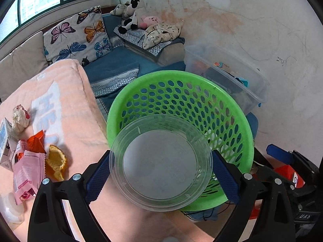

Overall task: Collect trash
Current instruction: 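Drop the dome lid into the green basket with the right gripper while the left drops the bowl, then bring both tools back over the table, then grasp the clear plastic bottle with the left gripper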

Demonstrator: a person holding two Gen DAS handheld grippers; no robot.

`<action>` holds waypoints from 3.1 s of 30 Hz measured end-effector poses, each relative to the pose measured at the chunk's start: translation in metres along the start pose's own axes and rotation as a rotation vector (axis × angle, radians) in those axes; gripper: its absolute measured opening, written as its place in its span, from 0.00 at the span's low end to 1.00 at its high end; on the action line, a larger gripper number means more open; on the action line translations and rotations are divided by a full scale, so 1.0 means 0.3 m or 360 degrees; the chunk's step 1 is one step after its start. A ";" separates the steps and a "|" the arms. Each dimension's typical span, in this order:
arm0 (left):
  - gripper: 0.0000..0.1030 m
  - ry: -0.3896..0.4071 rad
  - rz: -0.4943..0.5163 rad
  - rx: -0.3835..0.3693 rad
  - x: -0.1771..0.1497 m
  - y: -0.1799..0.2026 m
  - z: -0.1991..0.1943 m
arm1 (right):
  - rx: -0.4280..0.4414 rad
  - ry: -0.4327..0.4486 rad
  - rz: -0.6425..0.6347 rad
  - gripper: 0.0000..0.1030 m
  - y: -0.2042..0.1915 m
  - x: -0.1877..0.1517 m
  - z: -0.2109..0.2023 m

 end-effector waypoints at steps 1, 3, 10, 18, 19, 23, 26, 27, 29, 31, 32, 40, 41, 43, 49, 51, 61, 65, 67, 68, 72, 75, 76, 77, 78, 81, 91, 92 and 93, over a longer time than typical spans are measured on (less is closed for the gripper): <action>0.89 0.0011 0.0004 -0.0013 -0.004 0.001 -0.007 | 0.0002 -0.0001 0.0002 0.77 0.000 -0.003 -0.001; 0.90 0.0032 0.0007 -0.0026 -0.008 0.001 -0.019 | 0.0006 -0.0002 0.0004 0.77 -0.006 -0.009 -0.004; 0.91 0.0062 0.0016 -0.0045 -0.020 -0.002 -0.058 | 0.0021 0.0019 -0.0002 0.77 -0.031 -0.014 -0.025; 0.91 0.0135 -0.0019 0.0000 -0.099 -0.098 -0.160 | 0.0043 0.0034 -0.0066 0.78 -0.096 -0.016 -0.052; 0.91 0.0144 -0.0028 0.0015 -0.116 -0.119 -0.176 | 0.0049 0.0033 -0.0078 0.78 -0.111 -0.017 -0.052; 0.91 0.0166 -0.0067 0.0061 -0.182 -0.206 -0.226 | 0.0066 0.0025 -0.0116 0.78 -0.161 -0.020 -0.045; 0.91 0.0172 -0.0076 0.0115 -0.229 -0.271 -0.255 | 0.0078 0.0018 -0.0156 0.78 -0.208 -0.020 -0.041; 0.91 0.0172 -0.0073 0.0148 -0.247 -0.300 -0.267 | 0.0083 0.0016 -0.0169 0.78 -0.224 -0.019 -0.038; 0.91 0.0168 -0.0071 0.0201 -0.277 -0.352 -0.284 | 0.0096 0.0008 -0.0198 0.78 -0.263 -0.019 -0.033; 0.91 0.0159 -0.0076 0.0260 -0.316 -0.427 -0.309 | 0.0102 0.0001 -0.0223 0.78 -0.295 -0.018 -0.027; 0.91 0.0156 -0.0079 0.0275 -0.324 -0.450 -0.316 | 0.0109 -0.0005 -0.0235 0.78 -0.312 -0.016 -0.023; 0.91 0.0068 -0.0051 0.0452 -0.430 -0.729 -0.362 | 0.0139 -0.0048 -0.0335 0.78 -0.449 -0.006 0.010; 0.91 0.0060 -0.0048 0.0461 -0.438 -0.751 -0.363 | 0.0141 -0.0053 -0.0347 0.78 -0.468 -0.005 0.016; 0.91 0.0035 -0.0020 0.0492 -0.461 -0.806 -0.366 | 0.0144 -0.0064 -0.0369 0.78 -0.502 -0.004 0.026; 0.91 0.0030 0.0055 0.0536 -0.529 -0.900 -0.382 | 0.0150 -0.0091 -0.0413 0.78 -0.589 -0.006 0.048; 0.91 0.0040 0.0069 0.0522 -0.557 -0.932 -0.392 | 0.0149 -0.0104 -0.0432 0.78 -0.621 -0.009 0.059; 0.91 0.0062 0.0054 0.0350 -0.652 -1.075 -0.402 | 0.0191 -0.0169 -0.0453 0.78 -0.739 -0.028 0.113; 0.91 0.0057 0.0070 0.0283 -0.657 -1.106 -0.375 | 0.0213 -0.0197 -0.0434 0.78 -0.773 -0.027 0.137; 0.91 0.0061 0.0082 0.0231 -0.655 -1.115 -0.357 | 0.0222 -0.0206 -0.0427 0.78 -0.788 -0.024 0.148; 0.91 0.0061 0.0090 0.0221 -0.653 -1.115 -0.350 | 0.0222 -0.0208 -0.0424 0.78 -0.793 -0.021 0.154; 0.91 0.0079 0.0139 0.0149 -0.644 -1.109 -0.326 | 0.0221 -0.0220 -0.0421 0.78 -0.814 -0.015 0.174; 0.91 0.0091 0.0159 0.0088 -0.641 -1.101 -0.317 | 0.0222 -0.0232 -0.0419 0.78 -0.820 -0.012 0.188; 0.87 0.0096 0.0173 0.0074 -0.641 -1.096 -0.316 | 0.0226 -0.0238 -0.0415 0.78 -0.822 -0.010 0.194; 0.80 0.0095 0.0188 0.0066 -0.643 -1.091 -0.314 | 0.0229 -0.0241 -0.0413 0.78 -0.823 -0.009 0.196; 0.78 0.0092 0.0196 0.0059 -0.644 -1.085 -0.314 | 0.0229 -0.0242 -0.0411 0.78 -0.825 -0.007 0.200; 0.75 0.0120 0.0217 0.0082 -0.651 -1.069 -0.324 | 0.0224 -0.0242 -0.0423 0.78 -0.834 -0.002 0.209; 0.64 0.0229 0.0101 0.0116 -0.664 -0.998 -0.446 | 0.0210 -0.0224 -0.0489 0.78 -0.886 0.036 0.264; 0.64 0.0246 0.0086 0.0124 -0.661 -0.988 -0.465 | 0.0218 -0.0226 -0.0477 0.78 -0.887 0.043 0.276; 0.63 0.0261 0.0077 0.0132 -0.659 -0.982 -0.480 | 0.0221 -0.0226 -0.0466 0.78 -0.888 0.051 0.287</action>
Point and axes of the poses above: each gripper's, at about its wrist camera, not at the fingertips, and z roughly the way its jaws point, y to its right, x to its top, the point moved 6 cm from there along z, roughly the way its jaws point, and after that the axes turned 12 degrees about -y, right-handed, at the moved point
